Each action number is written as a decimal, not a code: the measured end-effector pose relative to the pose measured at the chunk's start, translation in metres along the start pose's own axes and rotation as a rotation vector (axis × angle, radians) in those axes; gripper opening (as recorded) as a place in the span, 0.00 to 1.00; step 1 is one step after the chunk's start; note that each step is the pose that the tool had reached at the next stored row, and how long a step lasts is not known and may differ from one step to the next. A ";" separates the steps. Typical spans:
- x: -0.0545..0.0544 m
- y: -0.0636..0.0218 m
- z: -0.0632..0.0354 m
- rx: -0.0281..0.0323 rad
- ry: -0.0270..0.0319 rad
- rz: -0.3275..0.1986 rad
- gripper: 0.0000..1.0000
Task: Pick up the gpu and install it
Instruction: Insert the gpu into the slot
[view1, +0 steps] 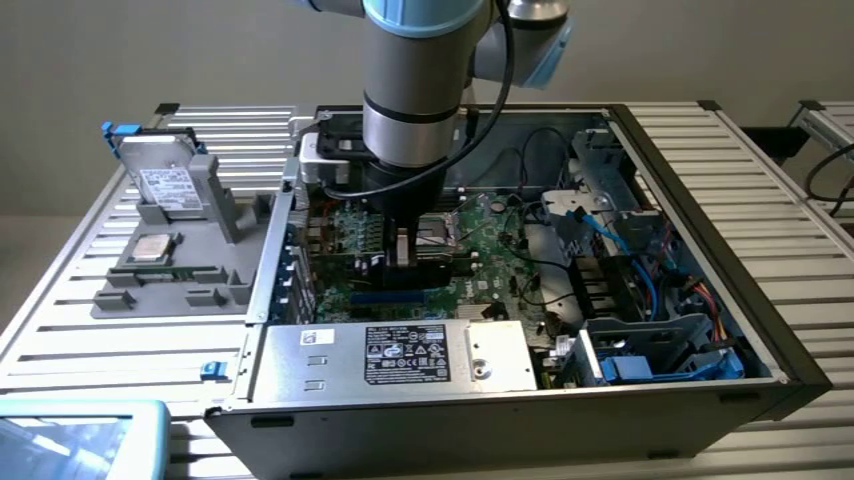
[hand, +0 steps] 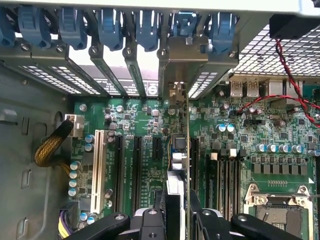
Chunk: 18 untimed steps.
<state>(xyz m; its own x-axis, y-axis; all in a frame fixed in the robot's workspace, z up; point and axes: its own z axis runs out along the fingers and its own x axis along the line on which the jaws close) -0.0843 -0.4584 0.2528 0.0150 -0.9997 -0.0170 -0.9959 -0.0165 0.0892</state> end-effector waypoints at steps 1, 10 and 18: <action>0.000 0.0000 0.0000 0.0000 0.0000 0.000 0.28; -0.002 0.0000 0.0002 -0.0001 0.0042 0.000 0.28; -0.002 0.0002 0.0003 -0.0002 0.0151 0.002 0.28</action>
<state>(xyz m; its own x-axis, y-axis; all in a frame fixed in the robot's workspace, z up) -0.0845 -0.4568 0.2526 0.0148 -0.9999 -0.0018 -0.9959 -0.0149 0.0894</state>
